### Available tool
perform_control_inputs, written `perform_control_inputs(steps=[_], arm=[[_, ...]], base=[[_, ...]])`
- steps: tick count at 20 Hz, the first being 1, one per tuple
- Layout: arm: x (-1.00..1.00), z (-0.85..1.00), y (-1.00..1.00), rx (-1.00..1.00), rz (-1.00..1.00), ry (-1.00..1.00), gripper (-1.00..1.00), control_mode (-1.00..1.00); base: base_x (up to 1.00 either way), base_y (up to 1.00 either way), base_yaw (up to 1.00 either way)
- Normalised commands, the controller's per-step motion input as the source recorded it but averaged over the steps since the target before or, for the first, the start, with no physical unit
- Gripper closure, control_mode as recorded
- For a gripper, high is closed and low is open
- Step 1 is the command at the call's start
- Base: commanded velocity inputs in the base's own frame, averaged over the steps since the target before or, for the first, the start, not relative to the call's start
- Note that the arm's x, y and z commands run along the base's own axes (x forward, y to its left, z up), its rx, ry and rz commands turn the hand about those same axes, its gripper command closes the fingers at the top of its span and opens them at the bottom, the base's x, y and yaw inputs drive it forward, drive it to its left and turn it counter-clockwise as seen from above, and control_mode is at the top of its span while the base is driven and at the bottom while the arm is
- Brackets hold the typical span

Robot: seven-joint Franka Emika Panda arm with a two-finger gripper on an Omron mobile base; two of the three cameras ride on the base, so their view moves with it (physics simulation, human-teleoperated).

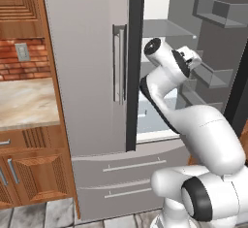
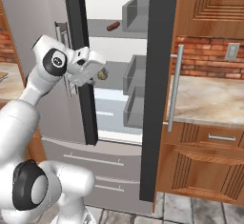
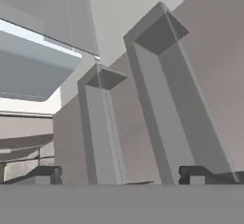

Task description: Retrieve the sausage and cheese from the fridge and place them on the cutting board on the counter.

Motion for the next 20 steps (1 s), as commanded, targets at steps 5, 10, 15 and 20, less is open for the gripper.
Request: perform_control_inputs(steps=[5, 10, 15, 20], arm=[[-0.4, 0.13, 1.0, 0.26, 0.03, -0.19, -1.0, -1.0], [-0.29, 0.12, 0.93, 0.4, 0.08, -0.19, -1.0, -1.0], [-0.06, 0.15, 0.66, 0.43, 0.09, -0.11, -1.0, -1.0], [0.16, -0.01, 0.04, 0.23, 0.04, -0.08, -1.0, -1.0]], base=[[0.0, 0.0, 0.0], [0.0, 0.0, 0.0], [0.0, 0.0, 0.0], [0.0, 0.0, 0.0]])
